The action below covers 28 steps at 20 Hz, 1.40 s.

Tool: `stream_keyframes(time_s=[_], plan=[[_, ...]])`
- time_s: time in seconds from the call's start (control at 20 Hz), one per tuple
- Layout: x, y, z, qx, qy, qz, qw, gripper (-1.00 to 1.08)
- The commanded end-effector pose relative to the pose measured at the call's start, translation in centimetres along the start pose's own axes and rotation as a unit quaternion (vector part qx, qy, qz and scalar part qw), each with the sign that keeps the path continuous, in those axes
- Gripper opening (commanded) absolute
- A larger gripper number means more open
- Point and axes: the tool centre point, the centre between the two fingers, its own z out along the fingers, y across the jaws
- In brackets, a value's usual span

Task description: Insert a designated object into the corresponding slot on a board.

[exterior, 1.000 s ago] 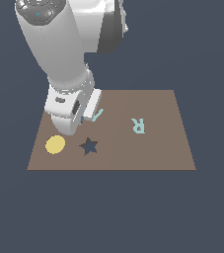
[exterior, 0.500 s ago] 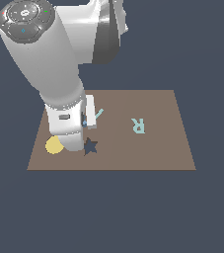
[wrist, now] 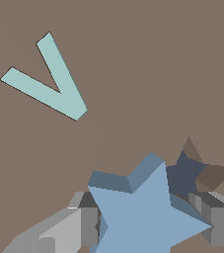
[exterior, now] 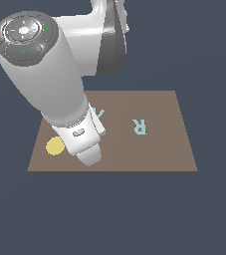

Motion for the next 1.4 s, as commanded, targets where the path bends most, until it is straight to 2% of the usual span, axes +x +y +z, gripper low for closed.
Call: stream_keyframes(time_s=[0.0, 0.3, 0.65, 1.35], plan=[[0.0, 0.9, 0.0, 0.000, 0.000, -0.039, 0.9992, -1.00], [0.2, 2.5, -0.1, 0.000, 0.000, -0.110, 0.9939, -1.00], [0.6, 3.6, -0.1, 0.000, 0.000, -0.161, 0.9869, -1.00], [0.8, 4.0, 0.9, 0.000, 0.000, -0.176, 0.9843, -1.00]])
